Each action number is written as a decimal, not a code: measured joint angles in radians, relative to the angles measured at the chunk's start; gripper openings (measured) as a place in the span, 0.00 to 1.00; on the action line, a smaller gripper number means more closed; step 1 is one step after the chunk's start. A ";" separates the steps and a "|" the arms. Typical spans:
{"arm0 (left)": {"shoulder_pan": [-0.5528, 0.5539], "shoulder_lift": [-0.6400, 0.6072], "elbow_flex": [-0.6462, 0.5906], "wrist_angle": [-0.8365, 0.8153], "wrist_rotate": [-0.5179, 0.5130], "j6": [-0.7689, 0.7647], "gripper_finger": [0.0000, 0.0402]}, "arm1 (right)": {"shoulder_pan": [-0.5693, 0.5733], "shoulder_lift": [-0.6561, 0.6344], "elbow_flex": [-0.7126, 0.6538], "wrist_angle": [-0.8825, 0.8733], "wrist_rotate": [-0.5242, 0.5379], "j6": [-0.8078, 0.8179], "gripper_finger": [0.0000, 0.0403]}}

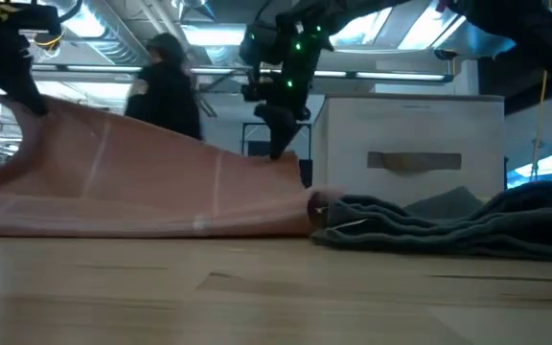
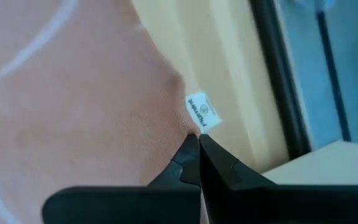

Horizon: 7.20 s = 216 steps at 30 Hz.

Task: Fold towel
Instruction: Fold the brown towel

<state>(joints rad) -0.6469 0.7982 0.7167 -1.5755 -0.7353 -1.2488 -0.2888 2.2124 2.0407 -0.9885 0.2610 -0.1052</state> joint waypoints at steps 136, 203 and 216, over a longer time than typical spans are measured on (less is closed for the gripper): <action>0.319 0.377 -0.171 1.071 0.357 0.463 0.44 | 0.336 -0.459 -1.339 1.379 -0.582 0.136 0.55; 0.319 0.381 -0.171 1.102 0.304 0.445 0.44 | 0.340 -0.302 -1.284 1.474 -0.342 0.103 0.55; 0.319 0.381 -0.171 1.089 0.286 0.445 0.44 | 0.341 -0.303 -1.283 1.497 -0.853 0.260 0.55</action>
<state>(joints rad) -0.3276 1.1793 0.5457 -0.4865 -0.4492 -0.8036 0.0521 1.9091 0.7573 0.5086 -0.5922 0.1552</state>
